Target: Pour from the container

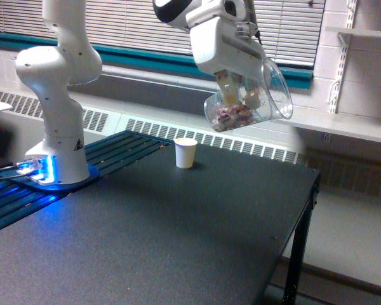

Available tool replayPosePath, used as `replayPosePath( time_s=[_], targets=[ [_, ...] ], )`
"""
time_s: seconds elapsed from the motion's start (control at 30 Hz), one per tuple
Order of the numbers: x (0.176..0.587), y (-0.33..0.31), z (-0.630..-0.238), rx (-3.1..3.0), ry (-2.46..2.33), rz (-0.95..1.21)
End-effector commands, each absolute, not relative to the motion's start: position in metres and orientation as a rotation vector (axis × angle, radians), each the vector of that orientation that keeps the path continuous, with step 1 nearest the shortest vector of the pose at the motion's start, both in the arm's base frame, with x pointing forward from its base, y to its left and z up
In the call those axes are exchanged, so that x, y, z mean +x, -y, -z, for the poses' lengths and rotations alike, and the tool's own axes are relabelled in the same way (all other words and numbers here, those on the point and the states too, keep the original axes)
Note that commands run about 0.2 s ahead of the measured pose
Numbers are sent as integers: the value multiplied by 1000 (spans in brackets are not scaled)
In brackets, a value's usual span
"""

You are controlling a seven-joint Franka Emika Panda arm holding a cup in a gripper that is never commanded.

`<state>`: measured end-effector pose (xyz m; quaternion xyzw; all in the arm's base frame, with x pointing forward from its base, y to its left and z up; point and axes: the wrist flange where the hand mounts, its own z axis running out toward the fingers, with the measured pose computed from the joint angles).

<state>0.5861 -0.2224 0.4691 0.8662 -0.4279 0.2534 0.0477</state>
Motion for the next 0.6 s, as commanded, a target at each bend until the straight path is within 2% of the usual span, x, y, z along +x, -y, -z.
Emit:
replayPosePath(
  time_s=[0.03, 0.2, 0.53, 0.6],
  targets=[
    [574, 224, -520, 2615, 1317, -895],
    [569, 216, -535, 2622, 1300, -933],
    [550, 169, -592, 2675, 1182, -1100],
    [549, 158, -591, 2693, 1151, -1101]
  ],
)
